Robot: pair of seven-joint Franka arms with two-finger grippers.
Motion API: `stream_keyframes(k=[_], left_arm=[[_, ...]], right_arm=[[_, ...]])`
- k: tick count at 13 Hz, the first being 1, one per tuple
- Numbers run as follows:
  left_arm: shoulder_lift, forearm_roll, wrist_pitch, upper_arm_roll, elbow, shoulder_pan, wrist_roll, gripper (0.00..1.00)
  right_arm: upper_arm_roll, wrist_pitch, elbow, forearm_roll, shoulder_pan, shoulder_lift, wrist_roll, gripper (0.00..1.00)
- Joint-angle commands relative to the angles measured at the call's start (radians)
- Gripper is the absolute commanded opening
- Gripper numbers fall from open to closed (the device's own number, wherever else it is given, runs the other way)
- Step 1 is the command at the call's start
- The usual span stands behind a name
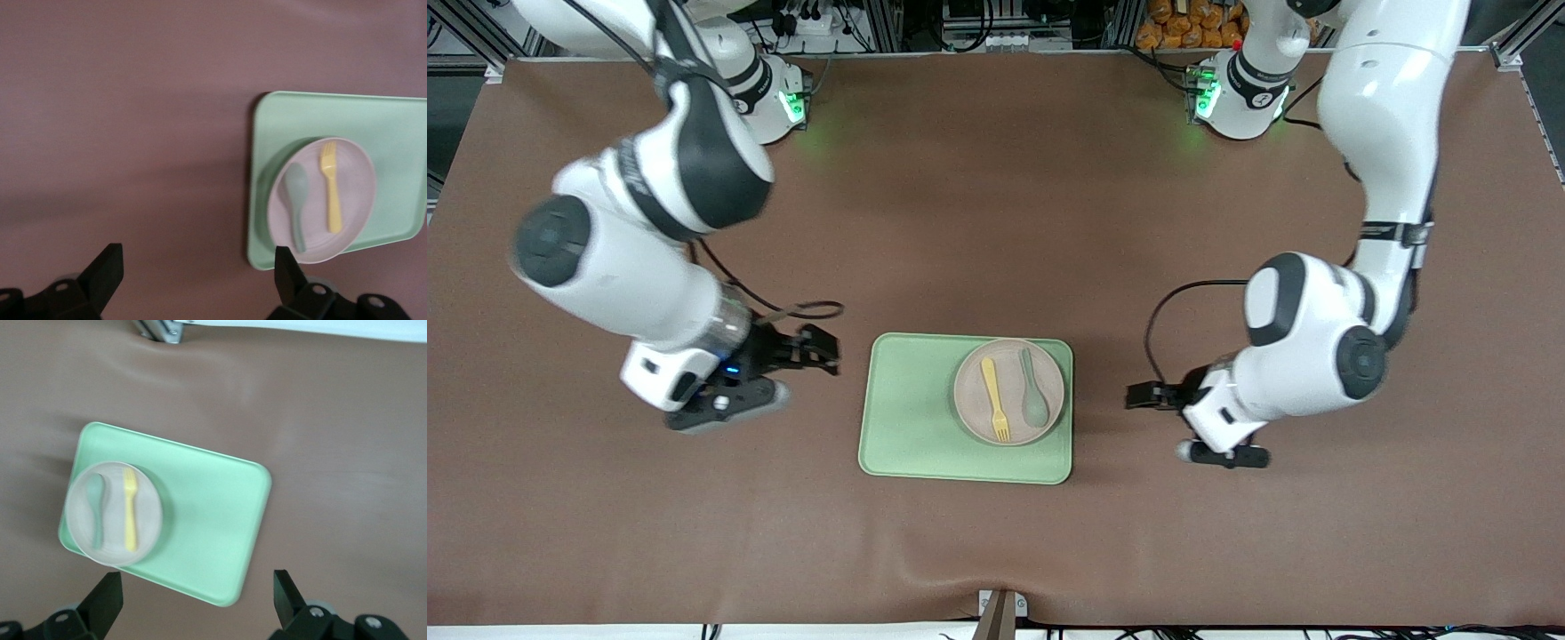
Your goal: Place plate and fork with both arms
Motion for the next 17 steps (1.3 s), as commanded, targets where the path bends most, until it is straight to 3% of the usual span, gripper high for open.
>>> stream_keyframes(k=[1, 4, 8, 10, 14, 17], left_arm=[[-0.069, 0.09, -0.089, -0.007, -0.032, 0.09, -0.017, 1.0], [-0.101, 0.169, -0.161, -0.006, -0.038, 0.17, -0.018, 1.0], [-0.224, 0.185, -0.313, -0.007, -0.103, 0.247, -0.02, 1.0], [-0.304, 0.185, -0.343, -0.007, -0.191, 0.255, -0.023, 1.0], [-0.465, 0.185, -0.343, -0.016, -0.4, 0.25, -0.061, 1.0], [-0.557, 0.185, -0.341, -0.019, -0.503, 0.253, -0.061, 1.0]], right_arm=[[-0.018, 0.116, 0.074, -0.011, 0.117, 0.128, 0.105, 1.0], [-0.016, 0.254, 0.074, -0.043, 0.155, 0.213, 0.107, 1.0], [-0.019, 0.311, 0.071, -0.067, 0.211, 0.286, 0.113, 0.97], [-0.018, 0.316, 0.074, -0.107, 0.215, 0.32, 0.114, 0.9], [-0.019, 0.403, 0.072, -0.114, 0.246, 0.38, 0.128, 0.89], [-0.045, 0.422, 0.069, -0.152, 0.289, 0.405, 0.163, 0.77]])
